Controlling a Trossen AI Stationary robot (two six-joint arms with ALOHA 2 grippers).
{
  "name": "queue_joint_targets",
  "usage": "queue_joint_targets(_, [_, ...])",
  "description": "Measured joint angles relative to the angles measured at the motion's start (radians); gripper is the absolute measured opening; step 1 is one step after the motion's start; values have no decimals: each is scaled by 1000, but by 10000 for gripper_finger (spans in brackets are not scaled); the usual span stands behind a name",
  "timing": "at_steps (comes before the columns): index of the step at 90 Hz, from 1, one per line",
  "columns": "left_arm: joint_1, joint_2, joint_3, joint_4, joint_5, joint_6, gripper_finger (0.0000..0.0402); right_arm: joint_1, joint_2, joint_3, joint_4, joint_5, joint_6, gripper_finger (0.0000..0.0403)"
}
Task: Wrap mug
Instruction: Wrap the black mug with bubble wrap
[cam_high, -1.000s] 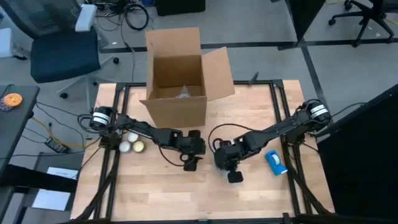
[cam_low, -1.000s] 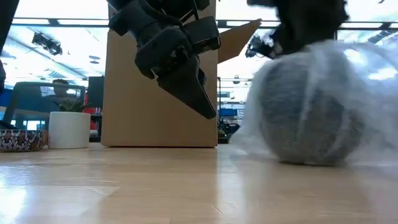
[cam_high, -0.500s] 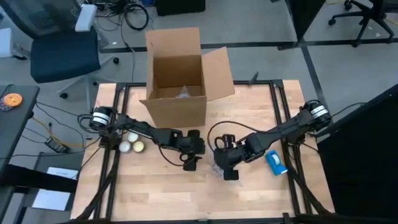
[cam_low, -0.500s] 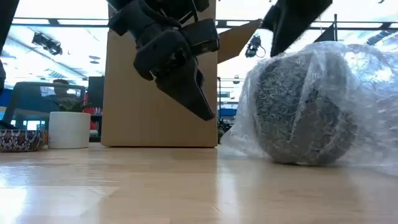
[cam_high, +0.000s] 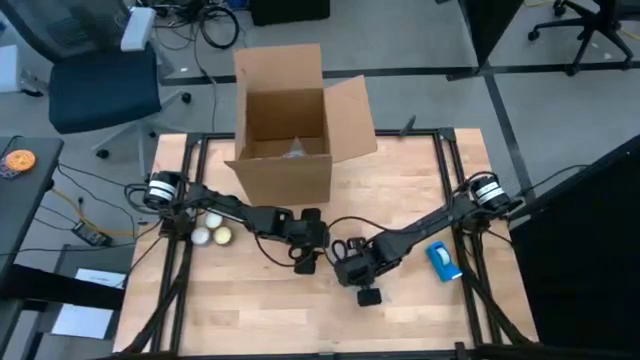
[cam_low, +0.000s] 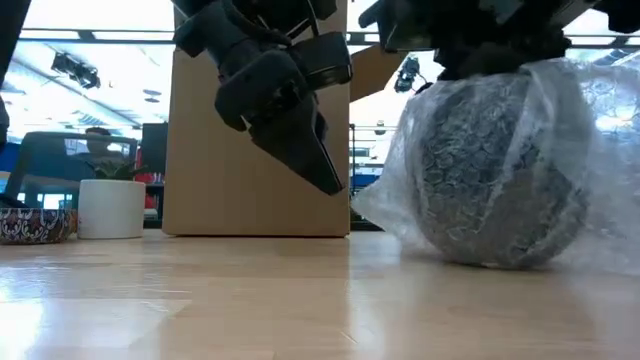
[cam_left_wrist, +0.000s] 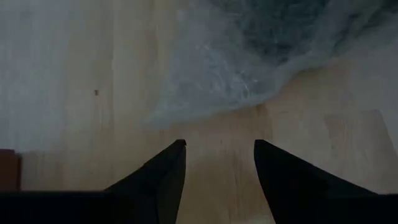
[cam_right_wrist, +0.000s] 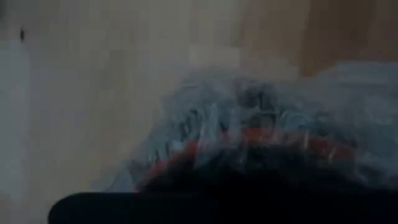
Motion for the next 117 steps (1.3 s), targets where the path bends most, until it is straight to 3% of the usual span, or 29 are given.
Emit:
queue_joint_targets(25, [0,0,4,-33,-12,19,173,-1,-188,-5,-17,41,13,0])
queue_joint_targets(46, [0,-1,12,-34,-26,19,172,-1,-295,-6,-16,147,39,0])
queue_joint_targets(68, [0,-1,12,-37,-26,19,172,-2,-213,-6,-7,208,54,0])
queue_joint_targets(96, [0,-1,12,-48,-26,19,172,-2,-60,-4,26,56,55,0])
queue_joint_targets(117, [0,-1,12,-51,-32,19,173,0,-100,-5,-2,11,69,0])
